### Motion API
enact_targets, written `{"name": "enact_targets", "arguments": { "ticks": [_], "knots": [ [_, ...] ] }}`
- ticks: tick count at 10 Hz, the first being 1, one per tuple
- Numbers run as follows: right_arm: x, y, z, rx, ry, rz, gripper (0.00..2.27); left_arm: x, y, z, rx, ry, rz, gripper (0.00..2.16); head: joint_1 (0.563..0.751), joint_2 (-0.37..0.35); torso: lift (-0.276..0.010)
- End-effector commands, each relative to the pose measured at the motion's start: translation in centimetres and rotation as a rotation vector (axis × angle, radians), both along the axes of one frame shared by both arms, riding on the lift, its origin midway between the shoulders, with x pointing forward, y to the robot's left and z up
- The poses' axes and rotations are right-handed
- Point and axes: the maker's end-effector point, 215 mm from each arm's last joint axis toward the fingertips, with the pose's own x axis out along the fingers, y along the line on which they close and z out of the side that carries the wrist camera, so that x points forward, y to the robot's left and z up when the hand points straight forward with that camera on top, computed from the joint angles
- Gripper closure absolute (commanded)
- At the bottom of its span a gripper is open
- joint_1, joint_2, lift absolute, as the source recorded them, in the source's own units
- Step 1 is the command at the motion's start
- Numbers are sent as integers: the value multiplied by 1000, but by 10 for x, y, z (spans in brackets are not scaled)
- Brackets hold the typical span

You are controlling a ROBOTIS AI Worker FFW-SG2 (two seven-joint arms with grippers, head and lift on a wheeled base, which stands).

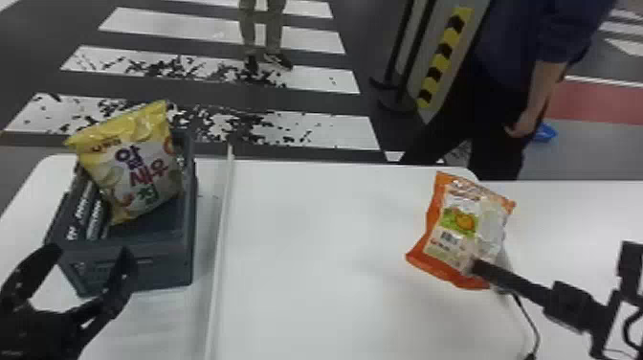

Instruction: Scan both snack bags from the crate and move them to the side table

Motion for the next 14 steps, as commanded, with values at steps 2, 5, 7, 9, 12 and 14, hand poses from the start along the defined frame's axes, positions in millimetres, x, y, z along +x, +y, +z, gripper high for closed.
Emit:
{"name": "enact_targets", "arguments": {
  "ticks": [2, 5, 7, 9, 12, 14],
  "knots": [
    [17, -58, 32, -81, -113, -129, 2243, 0, -1, 2, -1, -4, -1, 100, 695, -261, -99],
    [33, -120, 38, -169, -187, -308, 2243, 0, -2, 2, -2, -3, -3, 100, 695, -334, -99],
    [42, -167, 28, -223, -201, -437, 2243, 0, -1, 3, 1, -6, -2, 100, 695, -350, -99],
    [45, -211, 15, -264, -200, -558, 2243, 0, 0, 3, 1, -5, -1, 100, 695, -350, -99],
    [38, -269, -18, -288, -147, -738, 2243, 1, 0, 4, 4, -8, -3, 100, 695, -350, -99],
    [37, -292, -42, -283, -82, -829, 2240, 1, 0, 5, 4, -8, -4, 100, 695, -350, -99]
  ]
}}
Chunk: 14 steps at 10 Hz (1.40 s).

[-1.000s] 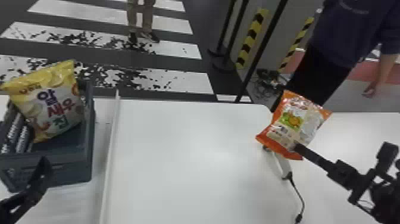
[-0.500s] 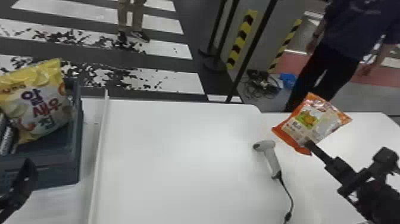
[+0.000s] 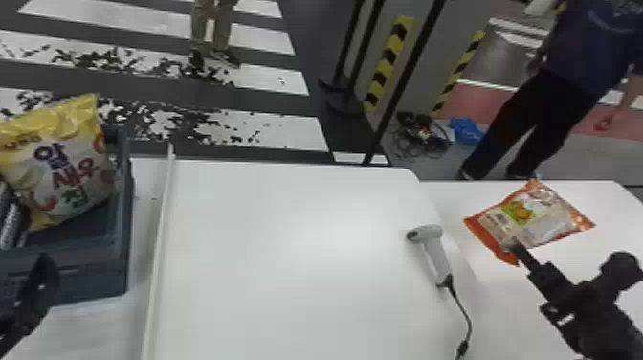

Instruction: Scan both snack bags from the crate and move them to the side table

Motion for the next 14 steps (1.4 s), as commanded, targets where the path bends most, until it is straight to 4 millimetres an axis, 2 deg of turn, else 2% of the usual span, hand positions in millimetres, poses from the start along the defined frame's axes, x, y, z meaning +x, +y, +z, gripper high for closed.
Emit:
{"name": "enact_targets", "arguments": {
  "ticks": [1, 2, 3, 4, 5, 6, 8, 10, 12, 13, 14],
  "knots": [
    [1, -12, -10, 14, 12, -43, 2240, 0, 0, 0, 1, 1, -1, 100, 695, -350, -99],
    [1, -17, -18, 15, 42, -77, 2196, 1, 1, 3, 0, -5, -2, 100, 695, -350, -99],
    [0, -18, -26, 30, 60, -98, 1966, 1, 1, 4, -1, -7, -4, 100, 695, -350, -99],
    [-1, -19, -29, 36, 67, -107, 1494, 1, 1, 4, -3, -7, -4, 100, 695, -350, -99],
    [0, -19, -29, 47, 62, -114, 721, 0, 1, 5, -2, -8, -5, 100, 695, -350, -99],
    [-2, -20, -31, 52, 65, -126, 154, 0, 1, 5, -1, -8, -6, 100, 695, -350, -99],
    [-6, -22, -33, 55, 71, -138, 76, -1, 1, 6, 1, -8, -6, 100, 695, -350, -99],
    [-6, -19, -16, 38, 29, -137, 76, -2, 3, 6, 2, -9, -4, 100, 695, -350, -99],
    [11, 12, 16, -45, -30, -82, 76, -2, 2, 7, -2, -11, -4, 100, 695, -350, -99],
    [21, 35, 37, -141, -41, -38, 76, -2, 2, 8, -3, -12, -1, 100, 695, -350, -99],
    [28, 66, 52, -244, -36, 22, 76, -2, 2, 7, -1, -9, -1, 100, 695, -350, -99]
  ]
}}
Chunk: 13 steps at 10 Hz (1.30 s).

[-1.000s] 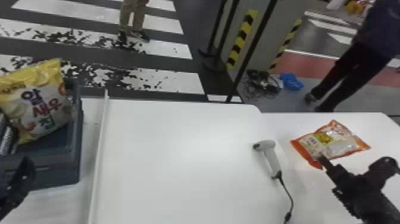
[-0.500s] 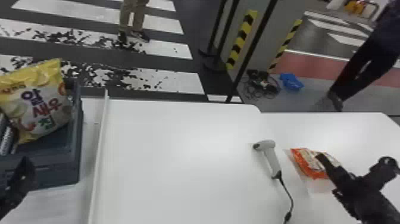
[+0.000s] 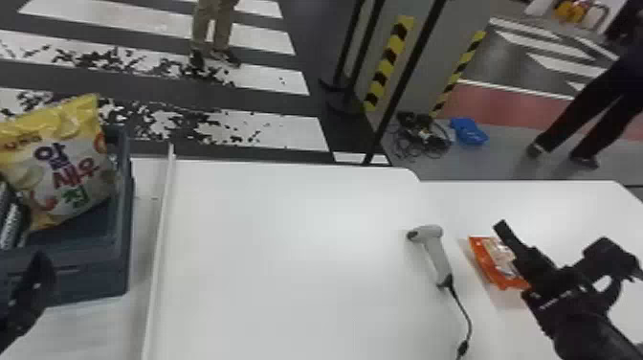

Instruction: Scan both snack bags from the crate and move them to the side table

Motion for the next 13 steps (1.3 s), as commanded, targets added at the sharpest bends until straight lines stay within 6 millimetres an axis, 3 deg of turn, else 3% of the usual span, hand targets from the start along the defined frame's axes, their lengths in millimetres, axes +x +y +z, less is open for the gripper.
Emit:
{"name": "enact_targets", "arguments": {
  "ticks": [1, 5, 8, 11, 13],
  "knots": [
    [8, 50, 29, -152, -28, 77, 76, 0, -1, 0, 1, 0, 2, 100, 695, -350, -99],
    [13, 191, 48, -332, -51, 254, 76, 0, -3, -2, 4, 5, 3, 100, 695, -350, -99],
    [-2, 282, 48, -438, -78, 326, 76, -1, -4, -5, 1, 11, 3, 100, 695, -231, -99],
    [-17, 349, 58, -464, -192, 330, 76, -1, -9, -7, 1, 16, -1, 100, 695, -159, -99],
    [-31, 382, 50, -477, -212, 335, 76, 2, -12, -8, -1, 21, -5, 100, 695, -103, -99]
  ]
}}
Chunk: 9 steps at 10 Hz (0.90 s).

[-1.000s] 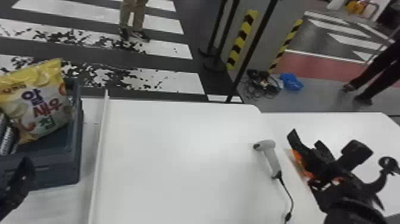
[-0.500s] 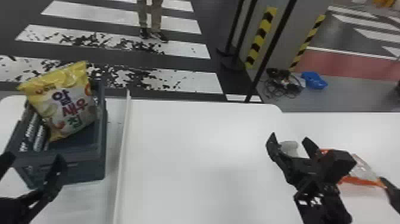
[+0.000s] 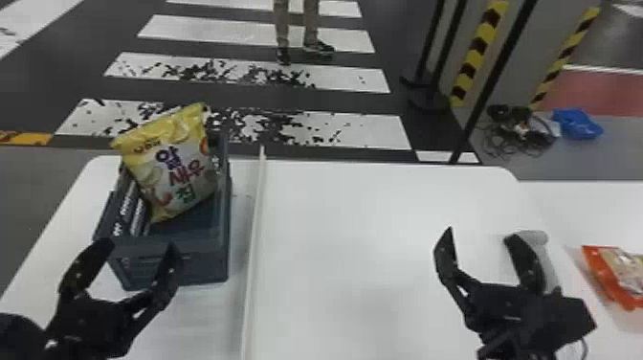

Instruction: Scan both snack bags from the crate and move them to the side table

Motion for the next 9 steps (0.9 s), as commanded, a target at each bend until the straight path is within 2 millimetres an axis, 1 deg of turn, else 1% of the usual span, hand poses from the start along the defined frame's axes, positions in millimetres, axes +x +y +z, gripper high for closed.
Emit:
{"name": "enact_targets", "arguments": {
  "ticks": [1, 3, 6, 7, 8, 9],
  "knots": [
    [-7, 26, -11, 1, 2, 33, 76, 3, -5, -1, 0, 7, -8, 100, 695, -80, -99],
    [-12, 39, -24, 19, 16, 47, 76, 4, -12, -3, 5, 24, -14, 97, 695, -47, -99],
    [-16, 37, -36, 22, 34, 44, 76, 8, -23, 6, 19, 107, -51, 100, 695, -43, -99],
    [-17, 35, -41, 23, 42, 40, 76, 9, -21, 4, 32, 153, -59, 97, 695, -51, -99],
    [-18, 33, -45, 25, 50, 37, 76, 14, -15, 8, 48, 179, -69, 100, 695, -55, -99],
    [-18, 31, -47, 25, 53, 35, 76, 20, -6, 13, 63, 194, -69, 100, 695, -54, -99]
  ]
}}
